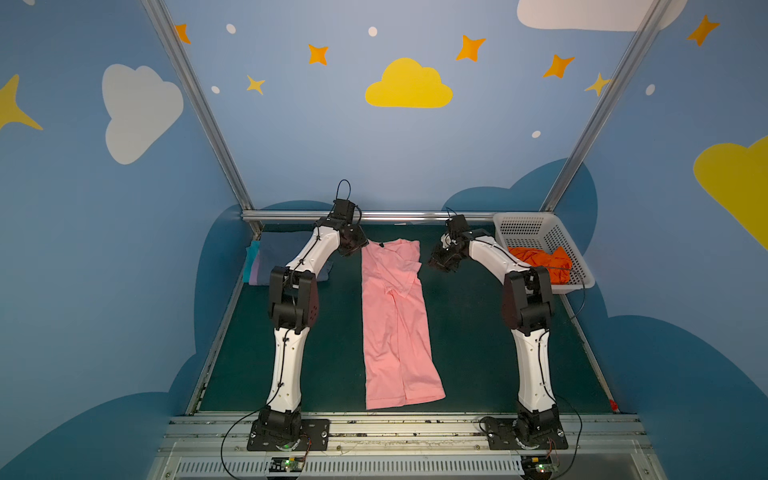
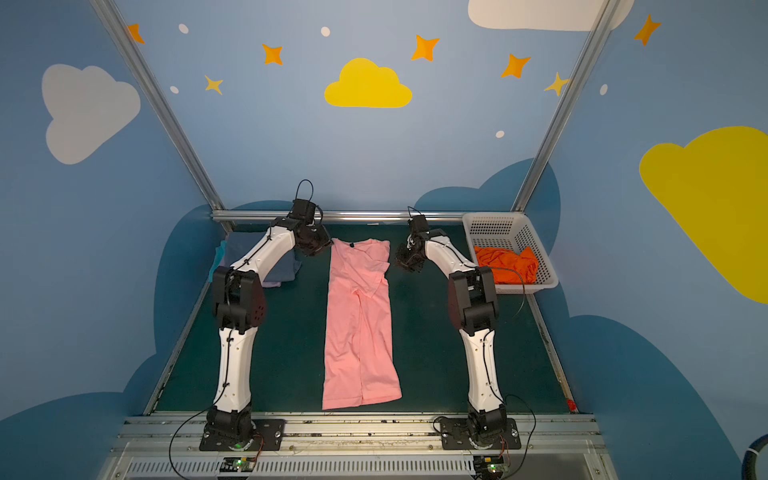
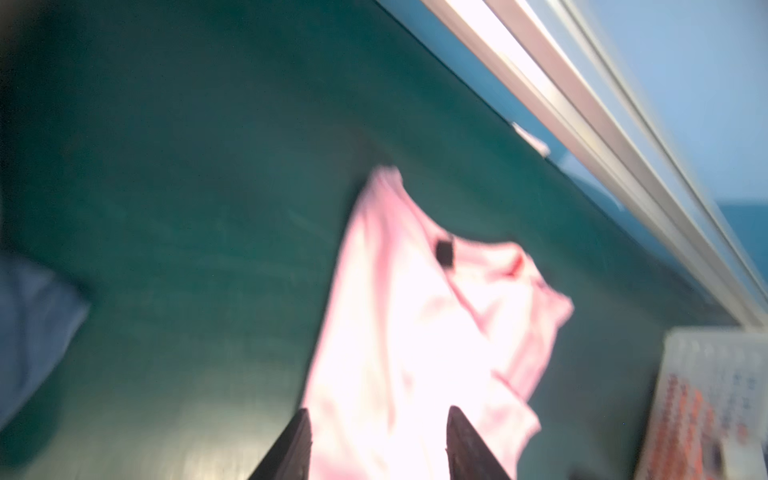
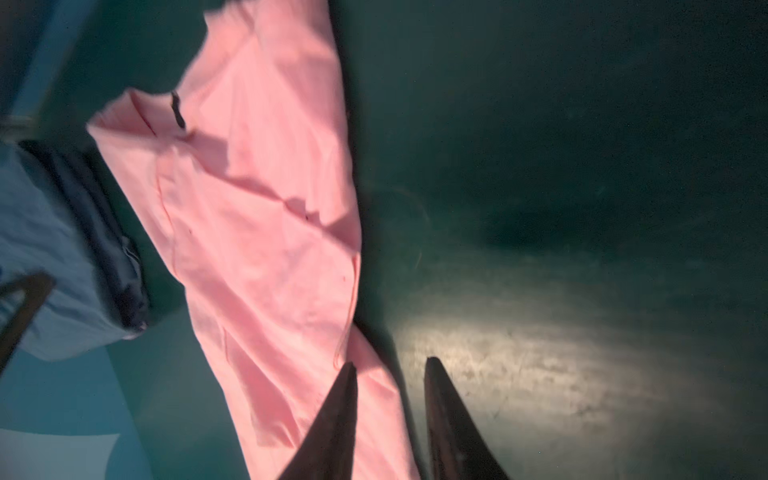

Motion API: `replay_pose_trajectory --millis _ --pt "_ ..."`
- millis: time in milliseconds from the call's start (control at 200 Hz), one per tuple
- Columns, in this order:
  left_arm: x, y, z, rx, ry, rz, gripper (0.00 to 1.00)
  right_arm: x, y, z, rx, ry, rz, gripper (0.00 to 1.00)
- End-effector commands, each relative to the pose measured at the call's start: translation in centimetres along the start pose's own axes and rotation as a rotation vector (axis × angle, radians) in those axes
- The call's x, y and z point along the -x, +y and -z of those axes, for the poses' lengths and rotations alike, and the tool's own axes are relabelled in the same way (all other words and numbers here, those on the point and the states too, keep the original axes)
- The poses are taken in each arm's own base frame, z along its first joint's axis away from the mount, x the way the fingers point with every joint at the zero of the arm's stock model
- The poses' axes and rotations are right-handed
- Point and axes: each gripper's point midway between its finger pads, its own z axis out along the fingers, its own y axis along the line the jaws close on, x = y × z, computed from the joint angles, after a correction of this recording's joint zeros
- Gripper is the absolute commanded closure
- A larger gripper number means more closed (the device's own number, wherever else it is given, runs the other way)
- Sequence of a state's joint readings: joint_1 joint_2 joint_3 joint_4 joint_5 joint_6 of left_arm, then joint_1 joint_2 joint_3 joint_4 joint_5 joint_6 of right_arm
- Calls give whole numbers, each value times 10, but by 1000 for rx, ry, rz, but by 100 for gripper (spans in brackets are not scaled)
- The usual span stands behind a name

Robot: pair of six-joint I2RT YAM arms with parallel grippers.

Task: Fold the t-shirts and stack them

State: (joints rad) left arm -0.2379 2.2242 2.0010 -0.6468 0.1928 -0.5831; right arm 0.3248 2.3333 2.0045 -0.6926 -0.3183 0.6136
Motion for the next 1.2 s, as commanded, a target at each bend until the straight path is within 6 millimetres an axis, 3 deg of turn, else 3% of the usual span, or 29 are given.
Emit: replay_pose_trajectory --millis 0,150,315,396,506,711,876,1076,1197 --pt "-36 -24 20 -42 -31 -64 47 3 -3 -15 16 62 -31 67" --pt "-123 -25 22 -20 61 -128 47 18 12 -41 127 81 -17 63" --pt "-216 -25 13 14 217 -216 48 29 25 -57 228 50 22 60" --pt "-251 -27 12 13 285 -241 49 33 29 -62 258 36 36 59" --pt "-285 -31 12 -22 368 -221 50 39 30 -70 275 13 34 58" --pt "-307 -31 17 -46 419 -202 50 46 28 -85 256 -39 60 65" --pt "-319 -20 19 -27 451 -200 50 62 25 -95 246 -88 55 100" --pt "-347 13 11 33 518 -164 51 102 24 -87 246 -228 19 100" --pt "-359 33 3 80 552 -146 53 116 25 -81 243 -281 49 100"
